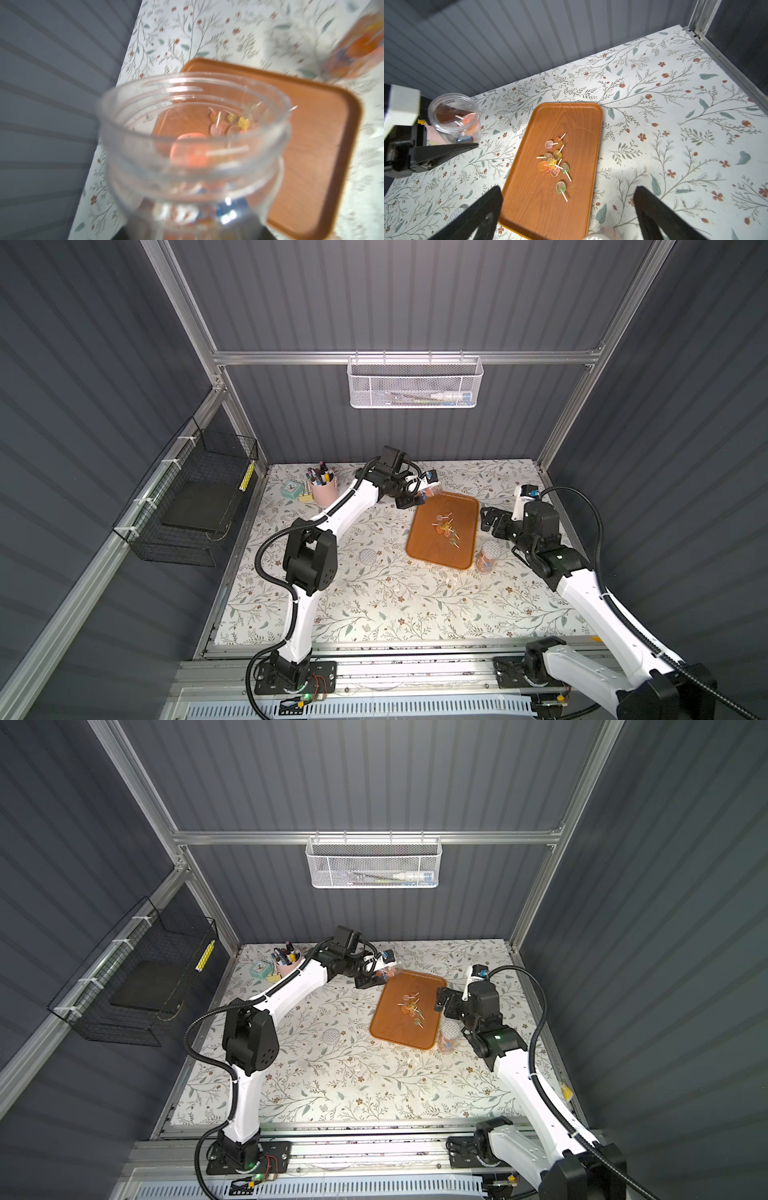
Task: Pour the candies out of the jar
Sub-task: 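Pour the candies out of the jar onto the tray.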
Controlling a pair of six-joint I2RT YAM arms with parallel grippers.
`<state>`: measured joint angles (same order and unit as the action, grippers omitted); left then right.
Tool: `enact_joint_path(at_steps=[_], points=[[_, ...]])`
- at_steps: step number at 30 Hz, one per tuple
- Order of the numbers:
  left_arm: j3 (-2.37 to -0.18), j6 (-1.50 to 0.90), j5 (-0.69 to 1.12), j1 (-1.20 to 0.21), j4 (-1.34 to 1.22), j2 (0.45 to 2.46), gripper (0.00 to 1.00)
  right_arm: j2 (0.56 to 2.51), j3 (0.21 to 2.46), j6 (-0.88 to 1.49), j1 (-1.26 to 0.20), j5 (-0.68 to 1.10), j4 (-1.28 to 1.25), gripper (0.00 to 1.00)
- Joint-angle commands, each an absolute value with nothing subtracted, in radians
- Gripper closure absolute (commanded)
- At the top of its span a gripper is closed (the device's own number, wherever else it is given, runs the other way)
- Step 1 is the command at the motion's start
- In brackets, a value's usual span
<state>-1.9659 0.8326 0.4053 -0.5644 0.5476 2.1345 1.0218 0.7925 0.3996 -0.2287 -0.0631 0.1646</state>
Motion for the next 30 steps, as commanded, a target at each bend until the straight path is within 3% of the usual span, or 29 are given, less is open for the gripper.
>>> enact_joint_path(at_steps=[1, 9, 13, 19, 30], points=[[-1.953, 0.769, 0.485, -0.581, 0.538, 2.084, 1.00, 1.017, 0.798, 0.412, -0.225, -0.054, 0.154, 0.01], [-1.961, 1.040, -0.168, -0.725, 0.706, 2.147, 1.00, 1.004, 0.785, 0.407, -0.225, -0.064, 0.155, 0.01], [-1.915, 1.095, -0.269, -0.753, 0.686, 2.145, 1.00, 1.009, 0.789, 0.412, -0.225, -0.051, 0.152, 0.01], [-1.796, 1.356, -0.569, -0.802, 0.596, 2.140, 1.00, 1.006, 0.784, 0.411, -0.225, -0.058, 0.156, 0.01], [-1.693, 1.601, -0.772, -0.842, 0.497, 2.120, 1.00, 1.009, 0.785, 0.417, -0.225, -0.052, 0.149, 0.01]])
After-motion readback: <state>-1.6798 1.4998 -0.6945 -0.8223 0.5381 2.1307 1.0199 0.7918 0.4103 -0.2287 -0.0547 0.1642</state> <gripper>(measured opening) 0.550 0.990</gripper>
